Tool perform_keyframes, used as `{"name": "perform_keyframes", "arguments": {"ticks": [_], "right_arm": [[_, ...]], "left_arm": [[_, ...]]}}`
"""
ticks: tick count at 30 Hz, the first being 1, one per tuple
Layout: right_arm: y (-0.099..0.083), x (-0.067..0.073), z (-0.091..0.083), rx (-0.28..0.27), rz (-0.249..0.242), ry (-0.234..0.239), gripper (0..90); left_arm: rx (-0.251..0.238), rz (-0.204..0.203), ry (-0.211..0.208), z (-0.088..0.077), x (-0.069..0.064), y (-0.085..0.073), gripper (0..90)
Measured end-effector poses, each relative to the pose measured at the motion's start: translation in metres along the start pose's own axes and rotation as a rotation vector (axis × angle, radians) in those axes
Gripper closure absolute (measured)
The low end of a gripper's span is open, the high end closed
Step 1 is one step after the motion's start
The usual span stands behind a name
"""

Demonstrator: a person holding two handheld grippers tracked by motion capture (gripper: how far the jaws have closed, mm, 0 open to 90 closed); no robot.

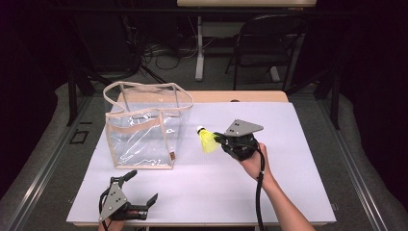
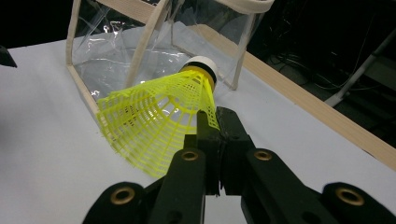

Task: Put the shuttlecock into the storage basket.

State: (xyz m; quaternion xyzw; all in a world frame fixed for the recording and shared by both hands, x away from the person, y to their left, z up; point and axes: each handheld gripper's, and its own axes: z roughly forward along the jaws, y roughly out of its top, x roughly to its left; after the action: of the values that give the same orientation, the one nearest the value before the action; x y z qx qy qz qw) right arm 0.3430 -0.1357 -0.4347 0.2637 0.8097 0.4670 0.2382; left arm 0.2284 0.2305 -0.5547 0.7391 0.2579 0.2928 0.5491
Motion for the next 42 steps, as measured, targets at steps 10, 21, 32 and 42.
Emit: {"name": "perform_keyframes", "arguments": {"ticks": [10, 21, 32, 42], "right_arm": [[0.009, -0.004, 0.001, -0.008, 0.003, -0.007, 89.1], [0.016, -0.007, 0.001, -0.014, 0.006, -0.011, 89.1], [0.022, -0.011, 0.001, -0.02, 0.008, -0.012, 89.2], [0.027, -0.014, 0.001, -0.022, 0.008, -0.016, 89.2]], "left_arm": [[-0.002, -0.002, 0.001, 0.0, 0.0, 0.0, 0.0], [-0.001, 0.0, 0.001, 0.0, 0.0, 0.0, 0.0], [0.001, -0.001, 0.0, 0.0, 0.0, 0.0, 0.0], [0.002, 0.0, 0.001, 0.0, 0.0, 0.0, 0.0]]}}
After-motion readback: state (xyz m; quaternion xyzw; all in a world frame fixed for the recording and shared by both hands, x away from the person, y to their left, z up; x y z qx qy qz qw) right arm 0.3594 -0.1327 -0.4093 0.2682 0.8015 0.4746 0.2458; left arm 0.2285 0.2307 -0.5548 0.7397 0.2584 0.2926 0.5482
